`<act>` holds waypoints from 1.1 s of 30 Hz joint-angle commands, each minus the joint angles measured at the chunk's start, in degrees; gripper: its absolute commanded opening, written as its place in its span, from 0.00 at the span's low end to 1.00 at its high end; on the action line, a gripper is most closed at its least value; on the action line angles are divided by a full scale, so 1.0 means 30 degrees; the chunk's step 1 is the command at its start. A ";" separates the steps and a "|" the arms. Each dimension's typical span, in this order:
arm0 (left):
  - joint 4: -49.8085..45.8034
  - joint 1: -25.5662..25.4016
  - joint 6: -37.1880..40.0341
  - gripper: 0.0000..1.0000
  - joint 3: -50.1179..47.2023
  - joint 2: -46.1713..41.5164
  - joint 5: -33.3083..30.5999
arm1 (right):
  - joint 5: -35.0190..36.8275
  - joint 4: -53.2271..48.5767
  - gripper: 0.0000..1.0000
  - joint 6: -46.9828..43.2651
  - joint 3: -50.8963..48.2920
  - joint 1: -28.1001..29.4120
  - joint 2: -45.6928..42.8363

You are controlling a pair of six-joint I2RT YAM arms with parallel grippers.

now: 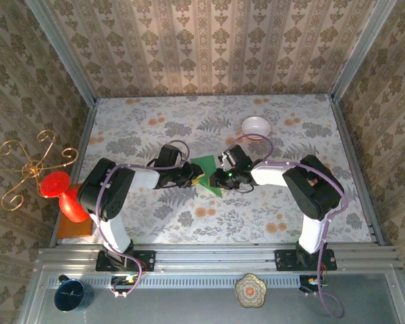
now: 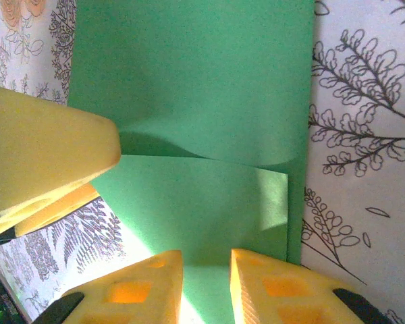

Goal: Fold a paper plane with a square sheet of paper (pick it up from the middle)
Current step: Fourth fold the wing at the center of the table.

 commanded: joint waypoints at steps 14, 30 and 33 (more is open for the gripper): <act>-0.0091 0.0501 0.1078 0.10 0.0540 0.0153 0.0731 | 0.1598 -0.0846 0.36 -0.3007 -0.0688 -0.0260 -0.2623; -0.7877 -0.0735 0.1781 0.09 0.4108 -0.1348 -0.2553 | 1.0740 -0.1896 0.38 -0.6823 -0.1574 0.3725 -0.4642; -0.8196 -0.0962 0.1766 0.09 0.4520 -0.1171 -0.2770 | 1.1688 -0.1998 0.38 -0.6974 -0.1011 0.4616 -0.3730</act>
